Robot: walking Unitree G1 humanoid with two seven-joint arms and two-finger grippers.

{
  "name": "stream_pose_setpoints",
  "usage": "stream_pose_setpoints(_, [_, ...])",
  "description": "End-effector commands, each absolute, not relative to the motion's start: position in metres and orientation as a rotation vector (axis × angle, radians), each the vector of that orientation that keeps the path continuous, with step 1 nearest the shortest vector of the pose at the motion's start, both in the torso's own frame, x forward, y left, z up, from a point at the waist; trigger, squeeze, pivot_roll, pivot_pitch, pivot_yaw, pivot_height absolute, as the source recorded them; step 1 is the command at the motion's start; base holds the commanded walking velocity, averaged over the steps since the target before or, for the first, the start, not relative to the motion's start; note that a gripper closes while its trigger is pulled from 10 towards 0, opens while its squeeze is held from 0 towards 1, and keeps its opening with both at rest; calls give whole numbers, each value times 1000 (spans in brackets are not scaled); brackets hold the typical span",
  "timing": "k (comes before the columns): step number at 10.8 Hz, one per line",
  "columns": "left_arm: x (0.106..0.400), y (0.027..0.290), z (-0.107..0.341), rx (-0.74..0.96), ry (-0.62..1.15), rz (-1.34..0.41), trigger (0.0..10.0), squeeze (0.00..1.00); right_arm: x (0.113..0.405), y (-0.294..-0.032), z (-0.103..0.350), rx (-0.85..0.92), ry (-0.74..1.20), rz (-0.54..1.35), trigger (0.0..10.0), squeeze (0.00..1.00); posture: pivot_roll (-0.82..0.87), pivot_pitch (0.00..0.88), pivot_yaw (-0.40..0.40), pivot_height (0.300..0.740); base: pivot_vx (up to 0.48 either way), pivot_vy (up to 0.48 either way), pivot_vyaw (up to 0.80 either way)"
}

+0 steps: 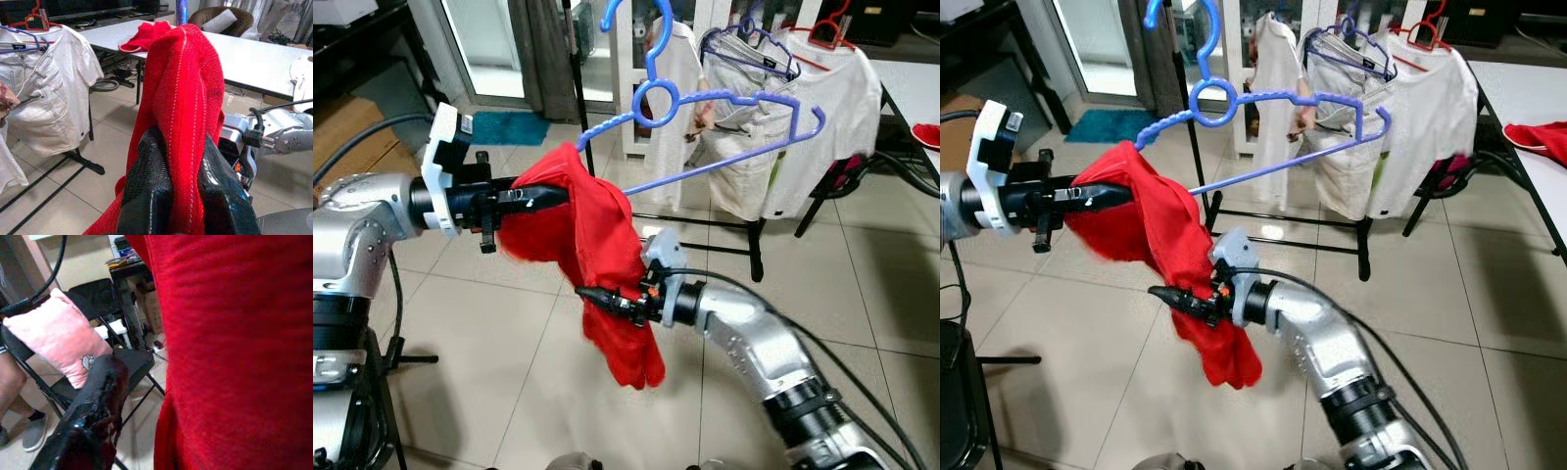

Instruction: Hang hanger

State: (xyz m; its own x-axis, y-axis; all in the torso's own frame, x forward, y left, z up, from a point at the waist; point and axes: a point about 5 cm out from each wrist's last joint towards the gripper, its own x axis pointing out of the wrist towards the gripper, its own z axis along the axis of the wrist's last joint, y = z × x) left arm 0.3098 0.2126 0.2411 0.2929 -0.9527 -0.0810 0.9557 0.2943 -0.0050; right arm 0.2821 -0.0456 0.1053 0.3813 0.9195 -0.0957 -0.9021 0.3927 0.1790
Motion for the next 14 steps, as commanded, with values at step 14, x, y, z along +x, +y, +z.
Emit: stream_pose_setpoints(14, [303, 226, 245, 67, 42, -1221, 0, 0, 310, -135, 103, 99, 172, 847, 0, 0, 7, 48, 78, 740, 0, 0, 0])
